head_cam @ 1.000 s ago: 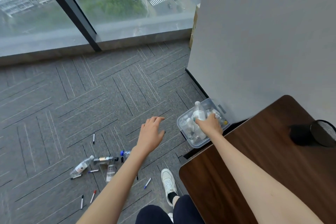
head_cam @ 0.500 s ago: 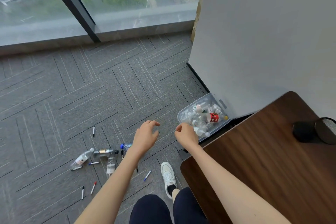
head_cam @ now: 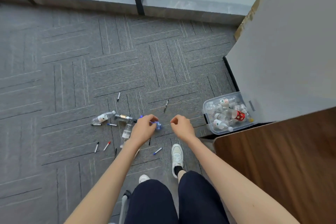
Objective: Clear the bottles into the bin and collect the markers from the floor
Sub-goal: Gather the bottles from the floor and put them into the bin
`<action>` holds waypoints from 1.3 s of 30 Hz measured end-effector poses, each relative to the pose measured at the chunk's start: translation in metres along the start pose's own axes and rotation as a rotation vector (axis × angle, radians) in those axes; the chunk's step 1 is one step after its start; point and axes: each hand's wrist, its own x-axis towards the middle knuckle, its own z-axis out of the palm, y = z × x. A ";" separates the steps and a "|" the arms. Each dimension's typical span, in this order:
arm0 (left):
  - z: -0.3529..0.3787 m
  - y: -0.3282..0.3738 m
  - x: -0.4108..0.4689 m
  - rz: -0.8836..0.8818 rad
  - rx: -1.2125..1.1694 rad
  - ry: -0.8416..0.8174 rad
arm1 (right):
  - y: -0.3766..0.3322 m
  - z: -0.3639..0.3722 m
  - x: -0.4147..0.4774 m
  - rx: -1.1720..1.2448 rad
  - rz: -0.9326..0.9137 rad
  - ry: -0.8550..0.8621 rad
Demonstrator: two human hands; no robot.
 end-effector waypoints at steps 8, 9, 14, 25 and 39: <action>-0.013 -0.107 -0.065 -0.081 -0.141 0.052 | -0.021 0.103 -0.029 -0.069 -0.040 -0.031; -0.011 -0.121 -0.068 -0.093 -0.155 0.059 | -0.021 0.115 -0.029 -0.080 -0.049 -0.035; 0.009 -0.186 -0.060 -0.152 -0.247 0.137 | -0.013 0.176 0.003 -0.166 -0.099 -0.059; 0.143 -0.364 0.065 -0.336 -0.397 0.211 | 0.052 0.328 0.178 -0.420 -0.256 -0.173; 0.310 -0.532 0.246 -0.305 -0.078 0.081 | 0.168 0.462 0.405 -0.590 -0.536 -0.089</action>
